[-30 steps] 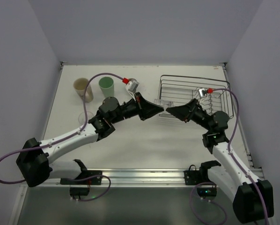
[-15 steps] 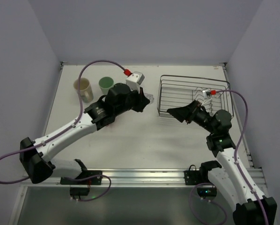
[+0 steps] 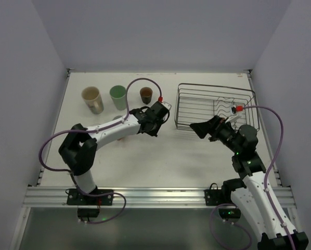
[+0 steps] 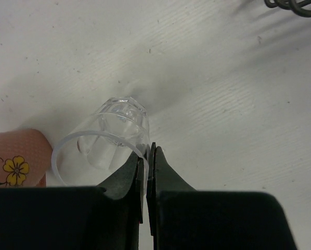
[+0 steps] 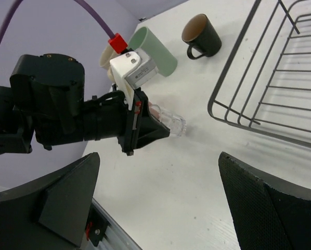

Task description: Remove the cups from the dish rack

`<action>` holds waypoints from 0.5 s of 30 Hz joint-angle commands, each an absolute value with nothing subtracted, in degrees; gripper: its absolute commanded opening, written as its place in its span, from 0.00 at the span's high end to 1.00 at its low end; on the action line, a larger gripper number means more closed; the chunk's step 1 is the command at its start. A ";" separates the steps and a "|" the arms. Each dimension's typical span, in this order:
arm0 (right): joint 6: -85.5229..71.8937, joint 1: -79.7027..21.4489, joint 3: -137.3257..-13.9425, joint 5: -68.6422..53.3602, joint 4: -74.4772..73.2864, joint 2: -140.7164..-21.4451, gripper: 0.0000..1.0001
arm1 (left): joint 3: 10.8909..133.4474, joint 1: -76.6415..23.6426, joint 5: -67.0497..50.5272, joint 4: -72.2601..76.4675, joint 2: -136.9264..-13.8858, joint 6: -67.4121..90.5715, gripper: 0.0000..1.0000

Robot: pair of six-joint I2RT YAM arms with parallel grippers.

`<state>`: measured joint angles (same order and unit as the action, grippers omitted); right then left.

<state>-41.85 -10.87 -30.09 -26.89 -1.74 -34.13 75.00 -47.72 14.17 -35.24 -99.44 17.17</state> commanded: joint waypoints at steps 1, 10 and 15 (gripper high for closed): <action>-39.55 -10.99 -29.01 -24.26 -3.08 -33.22 0.01 | 79.45 -46.41 15.38 -36.30 -101.50 13.98 1.00; -39.20 -10.99 -27.95 -24.00 -3.43 -32.26 0.01 | 81.91 -45.44 17.14 -38.14 -108.01 12.66 0.97; -39.20 -11.07 -28.47 -22.42 -4.83 -30.94 0.01 | 81.39 -44.39 16.17 -37.71 -108.63 12.66 0.78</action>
<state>-40.23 -10.90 -27.94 -24.69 -3.79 -32.14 79.55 -45.39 15.70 -37.43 -108.49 13.82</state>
